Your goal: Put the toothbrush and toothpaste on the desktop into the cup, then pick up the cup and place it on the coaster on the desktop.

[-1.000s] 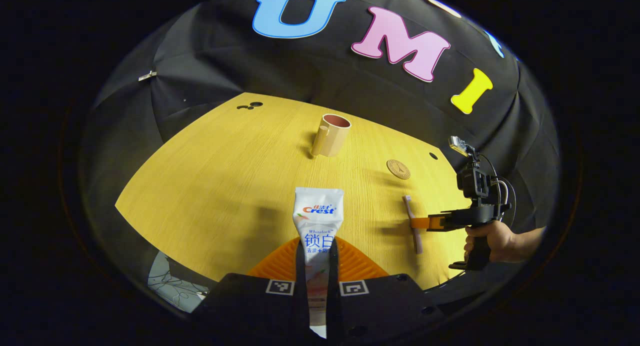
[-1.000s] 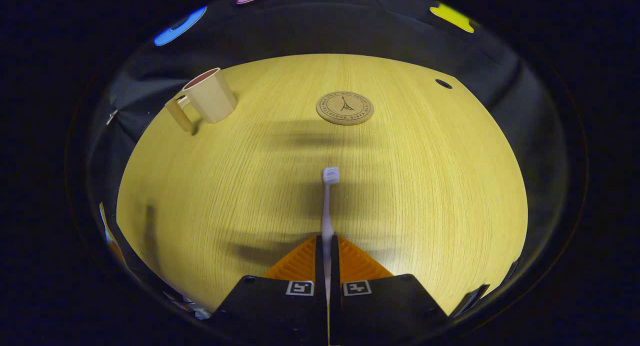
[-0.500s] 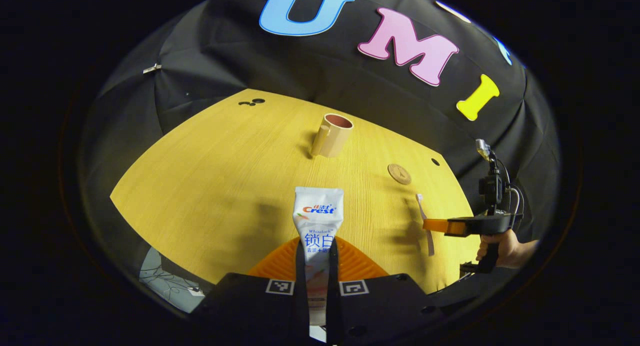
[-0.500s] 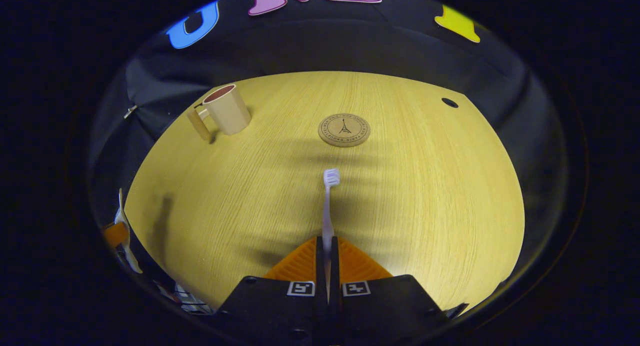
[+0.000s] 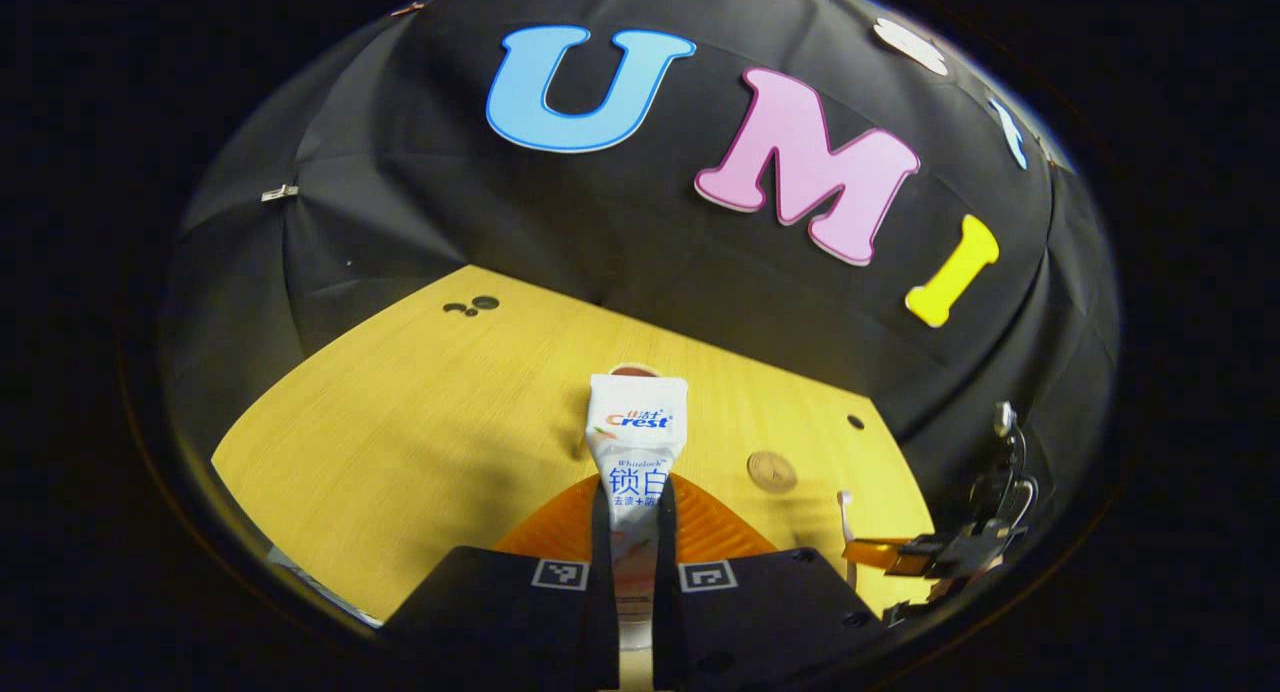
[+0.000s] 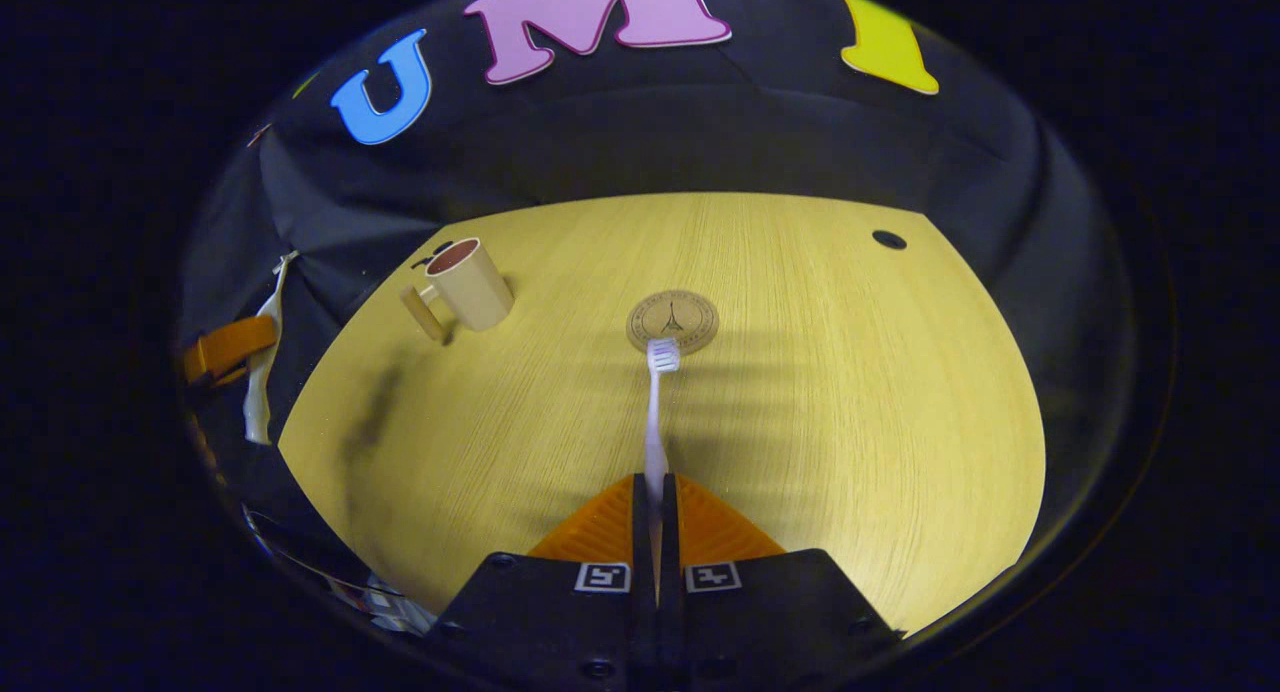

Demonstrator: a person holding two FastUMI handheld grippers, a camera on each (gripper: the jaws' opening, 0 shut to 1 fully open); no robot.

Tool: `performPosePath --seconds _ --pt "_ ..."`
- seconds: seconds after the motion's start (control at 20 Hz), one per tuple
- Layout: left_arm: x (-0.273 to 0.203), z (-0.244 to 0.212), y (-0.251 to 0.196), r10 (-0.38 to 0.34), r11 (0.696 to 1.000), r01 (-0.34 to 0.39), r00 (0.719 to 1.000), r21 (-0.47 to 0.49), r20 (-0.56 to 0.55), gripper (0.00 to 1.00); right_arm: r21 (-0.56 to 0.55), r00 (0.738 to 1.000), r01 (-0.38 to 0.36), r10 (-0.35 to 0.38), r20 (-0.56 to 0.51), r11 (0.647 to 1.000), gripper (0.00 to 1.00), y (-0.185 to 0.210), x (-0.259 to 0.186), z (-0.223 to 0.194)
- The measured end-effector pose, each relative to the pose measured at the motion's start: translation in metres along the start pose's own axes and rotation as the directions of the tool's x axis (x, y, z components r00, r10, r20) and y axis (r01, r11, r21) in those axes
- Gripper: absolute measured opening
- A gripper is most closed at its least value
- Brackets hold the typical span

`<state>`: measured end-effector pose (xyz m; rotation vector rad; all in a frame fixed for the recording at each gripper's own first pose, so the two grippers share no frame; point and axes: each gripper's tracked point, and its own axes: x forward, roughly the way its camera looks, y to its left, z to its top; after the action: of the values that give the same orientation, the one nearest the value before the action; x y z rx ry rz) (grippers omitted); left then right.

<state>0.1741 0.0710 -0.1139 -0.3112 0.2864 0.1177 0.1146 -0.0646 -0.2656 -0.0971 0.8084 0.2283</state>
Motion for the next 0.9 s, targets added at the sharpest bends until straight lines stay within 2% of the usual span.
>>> performPosePath --seconds 0.3,0.45,0.9 --pt "0.054 0.063 -0.023 -0.012 1.0 0.01 0.991 0.017 0.137 0.18 -0.039 0.992 -0.087 0.09 0.083 0.995 0.05 0.004 -0.014 0.025" --pt "0.083 0.083 -0.03 -0.01 1.0 0.005 0.98 0.03 0.199 0.18 -0.068 0.989 -0.112 0.117 0.086 0.991 0.05 0.005 -0.015 0.019" --pt "0.192 0.1 -0.018 0.008 1.0 -0.016 0.951 0.023 0.309 0.18 -0.071 0.987 -0.142 0.146 0.059 0.987 0.05 0.012 0.003 0.006"
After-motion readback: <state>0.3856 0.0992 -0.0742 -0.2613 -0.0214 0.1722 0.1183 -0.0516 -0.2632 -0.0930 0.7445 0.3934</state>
